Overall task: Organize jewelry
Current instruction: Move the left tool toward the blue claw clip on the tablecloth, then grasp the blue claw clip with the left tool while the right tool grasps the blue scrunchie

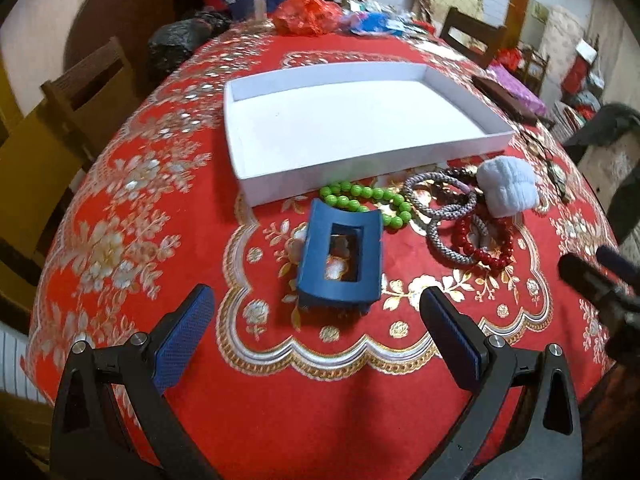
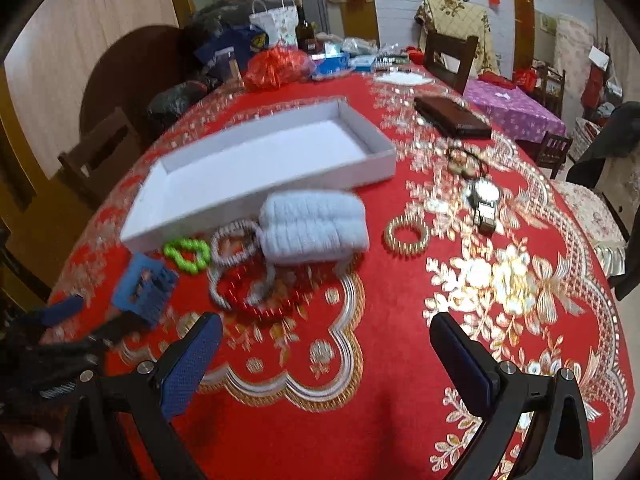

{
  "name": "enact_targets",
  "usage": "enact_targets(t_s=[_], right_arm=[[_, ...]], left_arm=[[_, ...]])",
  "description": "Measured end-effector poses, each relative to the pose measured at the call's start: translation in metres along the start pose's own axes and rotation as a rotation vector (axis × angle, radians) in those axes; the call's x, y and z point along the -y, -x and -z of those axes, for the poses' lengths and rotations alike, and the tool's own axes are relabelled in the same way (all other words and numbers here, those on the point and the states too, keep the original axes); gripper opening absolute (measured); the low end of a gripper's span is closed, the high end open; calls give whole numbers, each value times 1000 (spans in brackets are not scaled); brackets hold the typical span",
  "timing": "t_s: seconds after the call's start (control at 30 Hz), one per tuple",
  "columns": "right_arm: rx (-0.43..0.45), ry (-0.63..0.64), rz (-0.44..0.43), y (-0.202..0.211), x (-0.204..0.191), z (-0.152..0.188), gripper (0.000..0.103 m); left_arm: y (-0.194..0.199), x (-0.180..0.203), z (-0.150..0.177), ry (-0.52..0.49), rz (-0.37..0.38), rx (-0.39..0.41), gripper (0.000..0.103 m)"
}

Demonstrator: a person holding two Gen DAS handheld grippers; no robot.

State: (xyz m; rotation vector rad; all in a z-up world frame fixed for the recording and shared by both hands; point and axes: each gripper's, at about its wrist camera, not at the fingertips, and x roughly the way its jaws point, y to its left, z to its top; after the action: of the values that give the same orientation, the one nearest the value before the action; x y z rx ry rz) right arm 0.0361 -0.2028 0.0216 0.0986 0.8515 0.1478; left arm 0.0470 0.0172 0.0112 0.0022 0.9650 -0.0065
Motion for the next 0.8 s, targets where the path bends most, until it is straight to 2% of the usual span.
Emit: enact_targets(t_s=[0.1, 0.17, 0.23, 0.3, 0.4, 0.47, 0.5, 0.57, 0.6, 0.63, 0.7, 0.8], right_arm=[[-13, 3, 27, -4, -1, -1, 103], [-26, 13, 44, -10, -2, 1, 103], [-16, 29, 47, -12, -3, 2, 103], [-29, 54, 51, -14, -6, 3, 103], [-21, 76, 52, -15, -5, 3, 103], [-19, 71, 24, -16, -1, 1, 103], [-6, 61, -3, -15, 2, -3, 102], [-8, 81, -62, -19, 4, -16, 99], [-7, 100, -76, -21, 3, -22, 99], [-6, 131, -88, -24, 2, -28, 99], [-22, 171, -109, -36, -1, -41, 99], [-40, 152, -174, -56, 2, -53, 99]], left_arm=[[-6, 5, -8, -41, 20, -1, 103], [-14, 6, -12, -57, 3, 2, 102], [-19, 4, -15, -40, 15, 1, 95], [-21, 0, -16, -18, 44, 1, 92], [-30, -1, -19, -19, 49, -9, 86], [-34, -2, -19, -2, 73, -16, 85], [-36, -3, -19, 7, 84, -20, 82], [-39, -5, -19, 25, 103, -29, 68], [-40, -6, -18, 32, 109, -33, 55], [-41, -6, -17, 39, 118, -34, 49], [-38, -5, -14, 27, 109, -16, 47], [-35, -7, -9, 28, 91, -11, 47]])
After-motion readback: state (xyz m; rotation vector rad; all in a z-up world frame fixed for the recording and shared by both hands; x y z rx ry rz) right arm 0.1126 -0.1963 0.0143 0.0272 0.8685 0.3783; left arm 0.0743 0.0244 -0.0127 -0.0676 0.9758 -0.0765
